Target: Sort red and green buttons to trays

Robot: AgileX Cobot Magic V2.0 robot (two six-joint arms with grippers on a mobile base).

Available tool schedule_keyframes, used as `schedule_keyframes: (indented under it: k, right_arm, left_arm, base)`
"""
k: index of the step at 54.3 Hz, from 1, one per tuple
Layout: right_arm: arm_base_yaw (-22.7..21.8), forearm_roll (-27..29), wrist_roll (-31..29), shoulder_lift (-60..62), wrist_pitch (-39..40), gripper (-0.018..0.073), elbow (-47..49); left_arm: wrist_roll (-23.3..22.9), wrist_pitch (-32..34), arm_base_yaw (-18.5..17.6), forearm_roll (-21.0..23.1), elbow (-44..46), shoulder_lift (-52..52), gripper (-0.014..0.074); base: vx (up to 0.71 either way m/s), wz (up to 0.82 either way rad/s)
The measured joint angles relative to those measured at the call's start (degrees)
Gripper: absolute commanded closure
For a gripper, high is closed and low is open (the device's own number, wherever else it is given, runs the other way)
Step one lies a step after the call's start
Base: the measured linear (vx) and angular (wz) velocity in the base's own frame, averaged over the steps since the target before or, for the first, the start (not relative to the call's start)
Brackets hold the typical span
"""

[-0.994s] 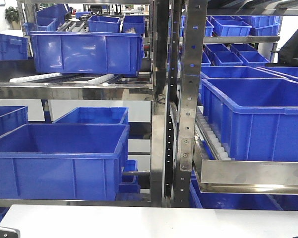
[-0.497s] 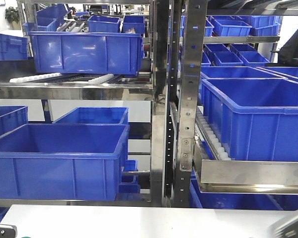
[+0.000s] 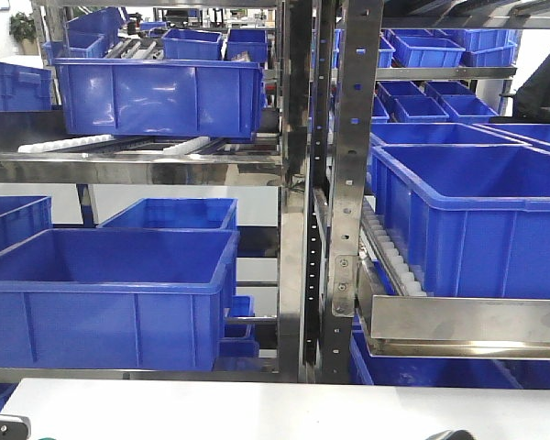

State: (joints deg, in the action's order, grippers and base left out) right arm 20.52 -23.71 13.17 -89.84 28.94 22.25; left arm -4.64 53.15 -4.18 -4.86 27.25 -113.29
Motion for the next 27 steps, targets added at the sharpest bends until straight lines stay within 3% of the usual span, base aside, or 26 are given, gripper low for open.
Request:
schedule_keyframes:
  k: [27]
  right_arm:
    - [0.0, 0.5, -3.2, -17.7, 4.4, -0.0011, 12.0]
  left_arm:
    - [0.0, 0.0, 0.0, 0.0, 0.0, 0.0, 0.0602]
  base:
    - [0.0, 0.0]
